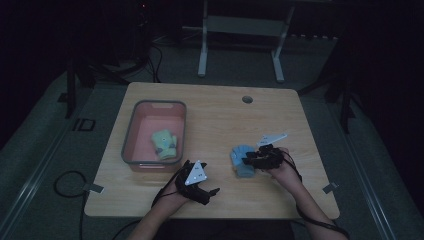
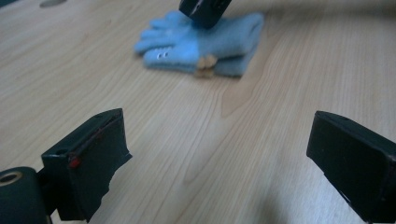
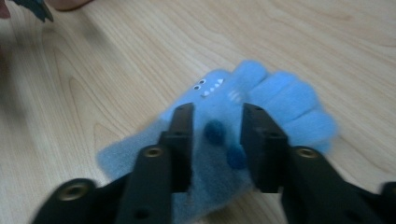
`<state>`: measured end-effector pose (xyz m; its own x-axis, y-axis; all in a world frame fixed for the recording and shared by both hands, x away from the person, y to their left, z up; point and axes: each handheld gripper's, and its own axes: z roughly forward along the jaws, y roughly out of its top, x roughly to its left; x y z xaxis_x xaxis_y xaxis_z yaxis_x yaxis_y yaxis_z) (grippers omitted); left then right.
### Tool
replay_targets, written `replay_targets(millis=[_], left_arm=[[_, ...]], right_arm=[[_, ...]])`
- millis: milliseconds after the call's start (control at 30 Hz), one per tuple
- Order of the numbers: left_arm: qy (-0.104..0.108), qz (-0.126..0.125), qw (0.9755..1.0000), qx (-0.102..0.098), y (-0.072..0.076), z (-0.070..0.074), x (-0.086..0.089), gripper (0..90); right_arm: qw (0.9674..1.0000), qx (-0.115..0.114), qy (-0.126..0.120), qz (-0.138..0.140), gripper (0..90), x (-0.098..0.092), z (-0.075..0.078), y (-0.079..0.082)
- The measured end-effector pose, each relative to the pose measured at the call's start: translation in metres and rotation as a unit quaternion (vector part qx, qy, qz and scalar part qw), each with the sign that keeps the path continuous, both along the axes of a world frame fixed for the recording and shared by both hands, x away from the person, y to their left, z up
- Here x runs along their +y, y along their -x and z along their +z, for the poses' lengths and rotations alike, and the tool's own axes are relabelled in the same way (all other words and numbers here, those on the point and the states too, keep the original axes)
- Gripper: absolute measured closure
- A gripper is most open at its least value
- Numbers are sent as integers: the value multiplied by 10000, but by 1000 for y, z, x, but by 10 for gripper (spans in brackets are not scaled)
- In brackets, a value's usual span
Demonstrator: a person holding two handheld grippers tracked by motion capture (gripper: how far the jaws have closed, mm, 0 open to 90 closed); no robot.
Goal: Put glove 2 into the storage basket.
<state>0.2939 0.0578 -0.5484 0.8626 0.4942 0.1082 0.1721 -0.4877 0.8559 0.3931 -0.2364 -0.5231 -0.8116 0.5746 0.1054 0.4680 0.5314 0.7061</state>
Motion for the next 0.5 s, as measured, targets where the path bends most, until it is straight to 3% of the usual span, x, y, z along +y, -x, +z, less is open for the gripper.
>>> replay_targets(millis=[167,267,333,400,500], left_arm=[[64,30,9999,156,1,4,-3,55],[65,-27,9996,276,1,8,-7,55],[115,-80,9994,329,1,10,-8,55],[121,-126,9993,340,1,12,-10,55],[39,-209,9992,338,0,12,-14,59]], right_arm=[[9997,-93,-177,-113,357,-7,3,3],[9997,-105,-210,-85,171,-10,3,5],[9995,-158,-269,-61,146,-13,3,5],[9995,-279,-160,-1,143,-15,4,6],[9996,-213,-202,2,184,-20,6,5]])
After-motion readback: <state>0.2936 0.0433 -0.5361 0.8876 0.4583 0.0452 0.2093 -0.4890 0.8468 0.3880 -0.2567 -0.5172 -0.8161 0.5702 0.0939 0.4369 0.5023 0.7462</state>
